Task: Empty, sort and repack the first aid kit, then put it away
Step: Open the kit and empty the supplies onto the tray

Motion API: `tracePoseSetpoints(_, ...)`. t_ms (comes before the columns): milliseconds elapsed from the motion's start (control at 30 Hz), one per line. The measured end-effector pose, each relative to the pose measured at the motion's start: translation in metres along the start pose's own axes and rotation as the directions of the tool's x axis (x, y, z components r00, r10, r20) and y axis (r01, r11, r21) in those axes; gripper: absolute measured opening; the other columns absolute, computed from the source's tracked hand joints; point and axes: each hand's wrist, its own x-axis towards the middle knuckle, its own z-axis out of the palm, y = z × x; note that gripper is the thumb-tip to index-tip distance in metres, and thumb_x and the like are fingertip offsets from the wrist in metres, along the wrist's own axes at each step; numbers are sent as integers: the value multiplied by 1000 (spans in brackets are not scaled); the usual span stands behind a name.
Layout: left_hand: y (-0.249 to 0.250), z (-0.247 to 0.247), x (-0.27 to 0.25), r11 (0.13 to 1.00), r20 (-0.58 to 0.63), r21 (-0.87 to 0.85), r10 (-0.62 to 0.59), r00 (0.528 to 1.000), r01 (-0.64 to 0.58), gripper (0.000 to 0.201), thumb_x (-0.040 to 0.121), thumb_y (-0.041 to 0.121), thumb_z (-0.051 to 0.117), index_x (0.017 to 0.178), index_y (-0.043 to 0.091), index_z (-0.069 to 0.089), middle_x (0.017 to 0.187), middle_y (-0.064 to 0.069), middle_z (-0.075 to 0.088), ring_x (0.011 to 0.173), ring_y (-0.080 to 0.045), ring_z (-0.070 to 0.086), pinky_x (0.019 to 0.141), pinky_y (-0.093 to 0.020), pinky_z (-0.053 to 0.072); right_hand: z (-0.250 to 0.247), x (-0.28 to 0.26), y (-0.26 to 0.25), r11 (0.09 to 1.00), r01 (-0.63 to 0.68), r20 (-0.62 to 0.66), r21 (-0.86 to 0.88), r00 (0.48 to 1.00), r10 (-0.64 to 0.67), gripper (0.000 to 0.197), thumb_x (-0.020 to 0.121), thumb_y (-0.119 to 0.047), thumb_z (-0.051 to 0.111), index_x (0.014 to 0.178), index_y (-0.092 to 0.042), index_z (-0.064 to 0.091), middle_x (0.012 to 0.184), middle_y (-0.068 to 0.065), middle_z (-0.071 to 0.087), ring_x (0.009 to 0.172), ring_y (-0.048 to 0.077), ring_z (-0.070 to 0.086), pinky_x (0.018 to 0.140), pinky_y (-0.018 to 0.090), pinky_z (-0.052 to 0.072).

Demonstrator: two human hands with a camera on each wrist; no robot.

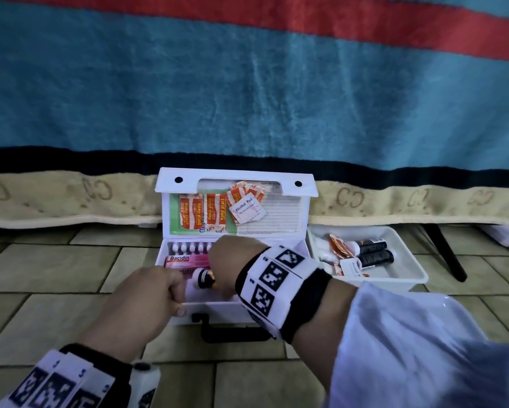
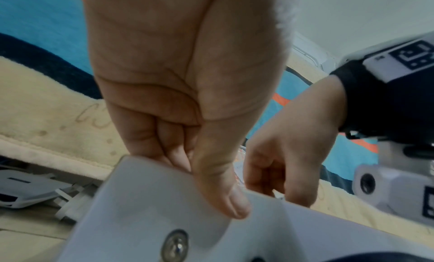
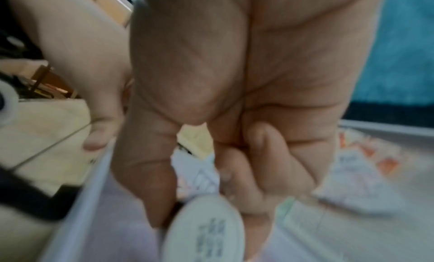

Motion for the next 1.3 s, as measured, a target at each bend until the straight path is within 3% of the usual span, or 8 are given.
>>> tracePoseSetpoints(133, 2, -2, -2, 1000, 4, -5, 6, 1000, -6, 37, 63, 13, 82, 48, 26, 51, 63, 4, 62, 64, -11, 58, 56, -25, 40, -17, -32, 31, 990, -35, -142, 138, 988, 55, 29, 78, -27, 70, 65, -12, 49, 66, 0, 48, 51, 11, 45, 42, 20, 34)
tracePoseSetpoints(267, 3, -2, 0, 1000, 29, 0, -7, 1000, 7, 35, 61, 12, 84, 48, 24, 54, 57, 4, 61, 59, -11, 56, 54, -25, 38, -9, -91, 92, 900, -229, -191, 370, 930, 315, 23, 64, -34, 72, 70, -14, 62, 68, 1, 59, 57, 15, 55, 50, 25, 42)
tracePoseSetpoints(500, -6, -1, 7, 1000, 79, -4, 8, 997, -8, 34, 52, 11, 87, 52, 33, 61, 48, 5, 60, 52, -13, 56, 54, -27, 41, 69, -165, 155, 777, -487, 80, 398, 863, 499, 36, 48, -54, 63, 69, -25, 66, 69, -5, 68, 62, 4, 62, 58, 19, 48)
tracePoseSetpoints(633, -9, 0, 9, 1000, 81, -6, 0, 997, 1, 36, 53, 7, 87, 51, 32, 61, 46, 9, 60, 50, -14, 54, 56, -29, 44, 96, -172, 133, 825, -433, 136, 363, 901, 412, 44, 47, -60, 54, 72, -28, 68, 71, -17, 68, 71, -1, 62, 71, 12, 47)
tracePoseSetpoints(733, -8, 1, 8, 1000, 70, -7, 2, 998, -1, 36, 54, 7, 87, 51, 33, 62, 46, 7, 61, 51, -15, 56, 59, -31, 46, 106, -162, 120, 821, -454, 119, 346, 890, 441, 43, 44, -59, 51, 63, -22, 62, 58, -8, 60, 66, 6, 58, 66, 18, 41)
tracePoseSetpoints(900, -4, 2, 6, 1000, 43, 9, -12, 999, 11, 35, 56, 8, 86, 49, 32, 61, 45, 5, 60, 53, -13, 57, 53, -26, 41, 113, -148, 106, 783, -480, 184, 395, 877, 445, 34, 65, -54, 65, 68, -20, 61, 71, -9, 57, 74, 7, 55, 65, 17, 36)
tracePoseSetpoints(1033, 0, 2, 3, 1000, 40, 0, -14, 999, 14, 38, 60, 8, 84, 44, 27, 56, 50, 3, 59, 55, -13, 55, 53, -26, 37, 93, -148, 106, 803, -428, 186, 415, 904, 386, 42, 77, -52, 62, 53, -20, 52, 48, -9, 53, 49, -1, 41, 50, 14, 31)
tracePoseSetpoints(1300, 5, 0, -2, 1000, 23, -9, -22, 999, 22, 36, 65, 13, 82, 50, 26, 52, 59, 5, 60, 62, -11, 57, 55, -25, 38, 21, -74, 71, 916, -38, -273, 399, 949, 158, 26, 86, -42, 58, 98, -21, 67, 100, 0, 66, 92, 17, 61, 81, 33, 51)
